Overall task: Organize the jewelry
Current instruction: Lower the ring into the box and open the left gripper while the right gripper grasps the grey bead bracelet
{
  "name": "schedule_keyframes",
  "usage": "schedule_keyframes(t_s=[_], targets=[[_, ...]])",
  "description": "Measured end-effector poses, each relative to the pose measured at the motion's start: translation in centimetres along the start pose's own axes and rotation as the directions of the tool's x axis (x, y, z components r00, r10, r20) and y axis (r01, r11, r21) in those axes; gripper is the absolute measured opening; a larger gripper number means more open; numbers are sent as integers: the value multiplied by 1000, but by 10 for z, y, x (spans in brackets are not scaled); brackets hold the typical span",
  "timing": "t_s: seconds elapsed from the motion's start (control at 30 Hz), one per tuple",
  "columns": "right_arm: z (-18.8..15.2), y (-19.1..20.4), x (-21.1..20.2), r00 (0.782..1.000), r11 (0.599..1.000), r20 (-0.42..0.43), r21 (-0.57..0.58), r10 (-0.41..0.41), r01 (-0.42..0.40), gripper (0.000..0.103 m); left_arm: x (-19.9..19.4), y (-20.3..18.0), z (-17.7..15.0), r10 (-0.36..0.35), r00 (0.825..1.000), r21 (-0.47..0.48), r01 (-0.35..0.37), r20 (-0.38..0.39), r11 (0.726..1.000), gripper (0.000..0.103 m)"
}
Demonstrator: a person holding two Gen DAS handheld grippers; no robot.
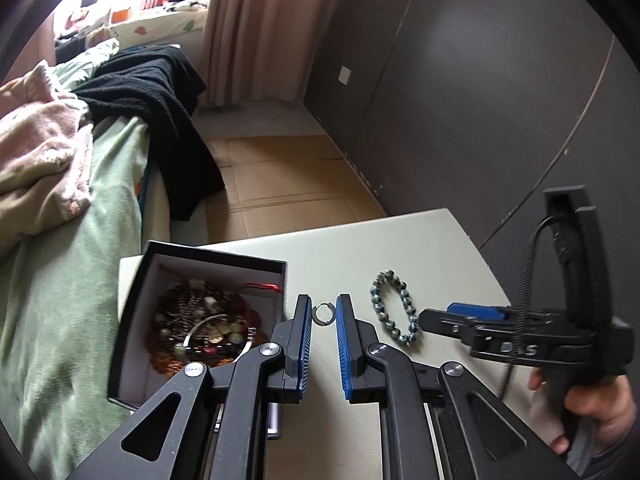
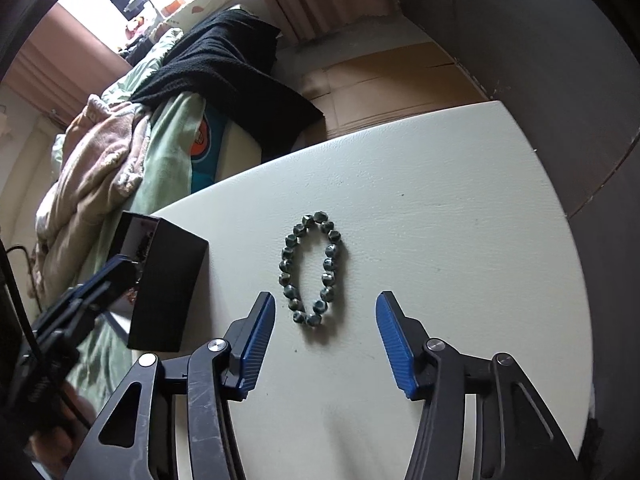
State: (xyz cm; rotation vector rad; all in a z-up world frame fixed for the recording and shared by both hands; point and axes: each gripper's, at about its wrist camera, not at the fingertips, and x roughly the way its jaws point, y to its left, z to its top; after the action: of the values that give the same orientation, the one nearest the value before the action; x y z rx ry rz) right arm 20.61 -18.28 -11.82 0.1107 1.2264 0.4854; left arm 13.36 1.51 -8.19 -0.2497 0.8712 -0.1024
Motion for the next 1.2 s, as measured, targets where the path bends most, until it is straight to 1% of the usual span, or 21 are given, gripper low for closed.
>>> schedule_keyframes(t_s=[0.1,0.2,0.33,0.37,0.43,0.47,0.5,0.53,0.63,0.7,0.83,0.9,0.97,1.13,1.2], targets=[[2,3,8,999,999,-1,-2,-36,36,47,-4,6,1,-2,1000,-12,2,8,1000,13],[5,4,15,997,997,0,-3,-72,72,46,-8,10,2,-3,1000,-19,3,14,1000,13],[6,13,24,992,991,3,-41,-129,129,46,-12,13,1,-4,1000,-25,5,20,1000,13],[6,16,25,989,987,10,-59,-150,151,43,-13,14,1,-4,1000,-27,4,21,1000,13],[5,22,27,978,973,17,-98,-210,211,30,-13,15,1,-2,1000,-29,3,22,1000,13],[5,21,26,972,966,21,-109,-233,233,15,-14,15,0,-1,1000,-30,2,23,1000,13],[5,21,26,971,964,20,-114,-239,239,11,-14,15,0,0,1000,-30,1,21,1000,13],[6,21,26,972,965,17,-114,-234,235,11,-14,16,0,1,1000,-29,-1,20,1000,13],[7,14,24,982,978,1,-94,-187,186,11,-13,16,0,5,1000,-28,-5,17,1000,13],[7,5,20,994,993,-12,-45,-113,113,10,-13,17,1,8,1000,-29,-7,18,1000,13],[6,-10,10,1000,999,-7,36,8,-8,10,-14,17,2,9,1000,-33,-8,21,999,13],[5,-16,2,997,995,4,67,76,-76,10,-14,17,2,9,1000,-33,-8,21,999,13],[5,-17,-3,993,989,14,86,121,-122,10,-14,18,2,10,1000,-37,-9,23,999,13],[4,-15,-13,968,961,42,121,246,-249,10,-18,22,3,13,999,-43,-12,30,999,13],[5,-12,-16,959,950,50,126,280,-284,10,-19,24,3,17,999,-46,-16,32,999,13]])
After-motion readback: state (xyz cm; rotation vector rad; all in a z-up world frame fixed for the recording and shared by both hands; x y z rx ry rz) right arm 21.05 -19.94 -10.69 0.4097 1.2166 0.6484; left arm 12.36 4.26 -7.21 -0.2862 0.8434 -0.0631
